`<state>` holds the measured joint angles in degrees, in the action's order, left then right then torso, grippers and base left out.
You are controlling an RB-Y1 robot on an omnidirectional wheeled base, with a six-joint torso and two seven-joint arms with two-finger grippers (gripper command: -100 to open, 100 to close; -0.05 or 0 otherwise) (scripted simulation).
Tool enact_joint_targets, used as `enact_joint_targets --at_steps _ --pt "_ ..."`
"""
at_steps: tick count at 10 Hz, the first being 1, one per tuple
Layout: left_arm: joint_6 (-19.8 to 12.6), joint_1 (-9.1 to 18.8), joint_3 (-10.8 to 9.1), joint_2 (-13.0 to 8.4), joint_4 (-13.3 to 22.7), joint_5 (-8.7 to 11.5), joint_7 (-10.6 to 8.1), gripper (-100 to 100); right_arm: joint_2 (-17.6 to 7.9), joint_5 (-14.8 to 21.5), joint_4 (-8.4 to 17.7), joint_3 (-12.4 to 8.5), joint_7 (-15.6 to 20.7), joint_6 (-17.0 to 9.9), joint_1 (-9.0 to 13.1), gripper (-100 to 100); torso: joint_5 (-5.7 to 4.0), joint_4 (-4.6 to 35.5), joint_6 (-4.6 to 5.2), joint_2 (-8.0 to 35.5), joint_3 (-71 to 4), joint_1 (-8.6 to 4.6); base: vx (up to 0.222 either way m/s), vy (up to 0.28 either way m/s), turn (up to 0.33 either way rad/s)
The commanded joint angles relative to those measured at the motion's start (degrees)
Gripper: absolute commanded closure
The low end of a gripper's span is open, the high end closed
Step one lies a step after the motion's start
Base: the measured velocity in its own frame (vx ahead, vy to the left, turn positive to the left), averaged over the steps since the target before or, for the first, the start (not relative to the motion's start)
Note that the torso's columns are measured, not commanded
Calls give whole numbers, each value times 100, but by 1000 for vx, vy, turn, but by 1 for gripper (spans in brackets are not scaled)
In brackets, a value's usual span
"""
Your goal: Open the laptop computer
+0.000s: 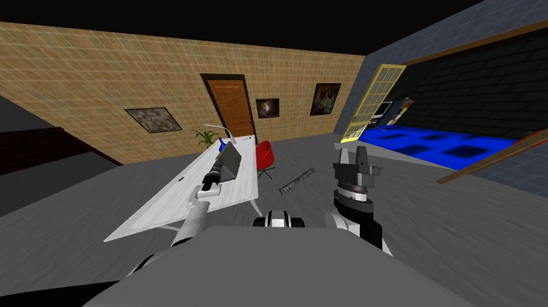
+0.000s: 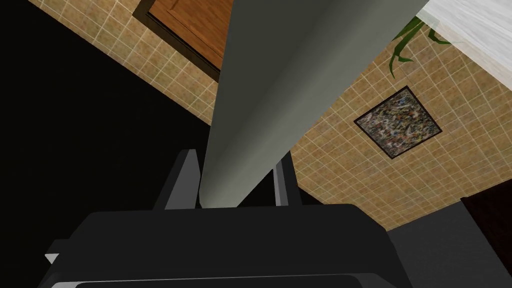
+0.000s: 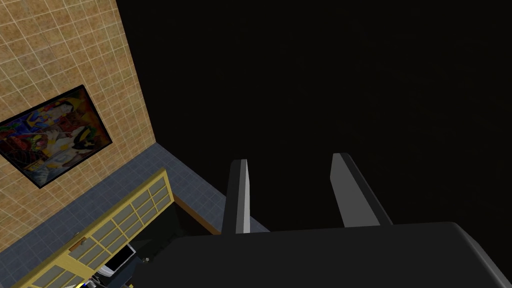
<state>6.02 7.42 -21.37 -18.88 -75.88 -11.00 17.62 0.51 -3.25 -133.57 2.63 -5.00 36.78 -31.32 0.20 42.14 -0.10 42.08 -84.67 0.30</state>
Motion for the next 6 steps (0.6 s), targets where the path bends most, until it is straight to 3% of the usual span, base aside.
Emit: enact_joint_targets --at_steps 1,2,3,4,6 --pt "-50 114 -10 82 124 229 -267 100 0 0 0 0 0 0 0 0 -4 -1 2 -4 -4 -8 -46 97 32" --pt "-70 165 -11 111 161 314 -362 100 0 0 0 0 0 0 0 0 -7 1 10 4 1 -20 -56 93 18" --pt "-47 147 -19 93 132 252 -281 100 0 0 0 0 0 0 0 0 -14 8 13 16 7 -32 -24 44 1" --pt "47 174 -22 230 275 425 -478 100 1 0 0 1 0 0 0 0 -27 16 14 18 8 -55 -10 89 44" --pt "152 204 -25 363 409 589 -656 100 0 0 0 0 0 0 0 0 -20 23 8 29 15 -18 -16 146 12"
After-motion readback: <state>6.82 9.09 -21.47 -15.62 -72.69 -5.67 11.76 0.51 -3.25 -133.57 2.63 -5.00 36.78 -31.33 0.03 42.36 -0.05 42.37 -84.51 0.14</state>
